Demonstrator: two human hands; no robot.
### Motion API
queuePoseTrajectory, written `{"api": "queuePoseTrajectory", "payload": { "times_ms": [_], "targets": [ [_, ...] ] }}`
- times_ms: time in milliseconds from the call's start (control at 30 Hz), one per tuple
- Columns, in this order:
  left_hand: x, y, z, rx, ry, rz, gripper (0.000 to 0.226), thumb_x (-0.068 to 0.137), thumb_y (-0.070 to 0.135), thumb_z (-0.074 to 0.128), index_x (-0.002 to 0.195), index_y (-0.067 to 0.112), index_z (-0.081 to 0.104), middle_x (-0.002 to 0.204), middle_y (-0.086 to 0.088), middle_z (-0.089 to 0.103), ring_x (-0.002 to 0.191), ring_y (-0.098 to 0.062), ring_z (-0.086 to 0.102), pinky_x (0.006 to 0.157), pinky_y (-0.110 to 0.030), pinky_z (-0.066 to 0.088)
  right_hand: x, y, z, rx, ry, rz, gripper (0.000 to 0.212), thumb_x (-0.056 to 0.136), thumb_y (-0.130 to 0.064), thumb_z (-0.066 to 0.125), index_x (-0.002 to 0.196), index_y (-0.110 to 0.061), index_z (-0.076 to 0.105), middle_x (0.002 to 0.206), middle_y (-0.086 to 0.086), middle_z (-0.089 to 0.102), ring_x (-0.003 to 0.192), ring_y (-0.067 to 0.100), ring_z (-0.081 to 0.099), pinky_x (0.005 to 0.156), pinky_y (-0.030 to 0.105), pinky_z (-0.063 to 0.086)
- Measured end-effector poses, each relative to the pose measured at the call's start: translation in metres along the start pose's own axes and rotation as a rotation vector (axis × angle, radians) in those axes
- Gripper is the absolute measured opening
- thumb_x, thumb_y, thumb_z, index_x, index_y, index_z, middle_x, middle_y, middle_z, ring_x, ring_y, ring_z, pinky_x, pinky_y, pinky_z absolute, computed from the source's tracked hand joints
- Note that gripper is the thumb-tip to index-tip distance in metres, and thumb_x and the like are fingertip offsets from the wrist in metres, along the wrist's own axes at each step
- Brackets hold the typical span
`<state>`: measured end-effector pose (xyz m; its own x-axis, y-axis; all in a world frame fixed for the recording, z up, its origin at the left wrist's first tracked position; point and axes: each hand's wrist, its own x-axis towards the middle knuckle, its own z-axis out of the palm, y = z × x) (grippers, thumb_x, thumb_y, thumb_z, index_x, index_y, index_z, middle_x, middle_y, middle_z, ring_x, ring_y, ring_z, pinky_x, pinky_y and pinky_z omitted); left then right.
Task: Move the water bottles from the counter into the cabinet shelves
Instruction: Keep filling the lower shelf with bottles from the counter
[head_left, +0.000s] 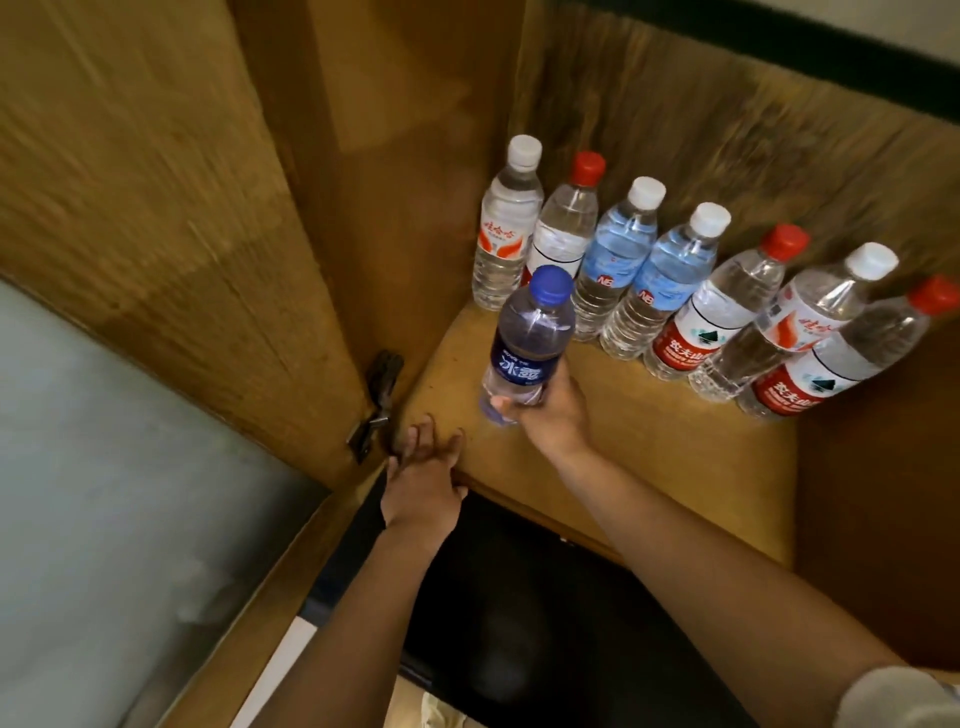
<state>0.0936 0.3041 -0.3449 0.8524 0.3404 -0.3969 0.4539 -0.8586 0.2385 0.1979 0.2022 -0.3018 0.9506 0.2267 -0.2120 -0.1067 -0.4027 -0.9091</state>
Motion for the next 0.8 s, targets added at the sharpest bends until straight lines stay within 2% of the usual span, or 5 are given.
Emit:
{"api": "queuePoseTrajectory", "payload": {
  "times_ms": [133, 200, 333, 600, 800],
  "targets": [
    [0.000, -0.002, 0.001, 0.067, -0.043, 0.030, 0.069, 0.095, 0.040, 0.043, 0.148, 0.034, -0.001, 0.156, -0.005, -0.018, 0.144, -0.024, -0.013, 0.116, -0.038, 0.011, 0.022, -0.021, 0.011, 0.006, 0.036, -0.033, 0.069, 0.066, -0.005, 0.079, 0.125, -0.011, 0.045, 0.124, 0.008, 0.059, 0.114, 0.023, 0.055, 0.093, 0.027, 0.040],
    [0.002, -0.001, -0.001, 0.085, -0.060, 0.026, 0.068, 0.095, 0.044, 0.040, 0.148, 0.034, -0.002, 0.156, -0.004, -0.018, 0.144, -0.023, -0.013, 0.116, -0.037, 0.012, 0.034, -0.030, 0.018, -0.008, 0.034, -0.026, 0.068, 0.068, -0.006, 0.079, 0.126, -0.011, 0.045, 0.126, 0.007, 0.059, 0.114, 0.021, 0.053, 0.089, 0.024, 0.037],
    [0.004, -0.002, -0.006, 0.079, -0.151, 0.024, 0.067, 0.096, 0.044, 0.037, 0.147, 0.035, -0.005, 0.155, -0.002, -0.022, 0.144, -0.021, -0.016, 0.115, -0.036, 0.012, 0.058, -0.040, 0.031, -0.044, 0.057, 0.009, 0.067, 0.070, -0.008, 0.077, 0.127, -0.012, 0.042, 0.129, 0.008, 0.056, 0.118, 0.026, 0.052, 0.092, 0.027, 0.036],
    [0.009, 0.001, -0.017, 0.104, -0.282, 0.013, 0.065, 0.098, 0.045, 0.033, 0.147, 0.035, -0.009, 0.153, -0.002, -0.027, 0.142, -0.022, -0.021, 0.116, -0.041, 0.013, 0.088, -0.050, 0.047, -0.104, 0.095, 0.024, 0.067, 0.072, -0.016, 0.077, 0.127, -0.014, 0.040, 0.130, 0.008, 0.053, 0.118, 0.026, 0.051, 0.086, 0.024, 0.033],
    [0.010, 0.003, -0.021, 0.130, -0.337, 0.004, 0.071, 0.096, 0.046, 0.037, 0.146, 0.035, -0.012, 0.152, -0.002, -0.030, 0.142, -0.024, -0.023, 0.114, -0.043, 0.019, 0.093, -0.051, 0.053, -0.065, 0.151, 0.045, 0.063, 0.075, -0.016, 0.074, 0.123, -0.009, 0.035, 0.131, 0.011, 0.051, 0.117, 0.028, 0.050, 0.084, 0.026, 0.033]
  ]
}}
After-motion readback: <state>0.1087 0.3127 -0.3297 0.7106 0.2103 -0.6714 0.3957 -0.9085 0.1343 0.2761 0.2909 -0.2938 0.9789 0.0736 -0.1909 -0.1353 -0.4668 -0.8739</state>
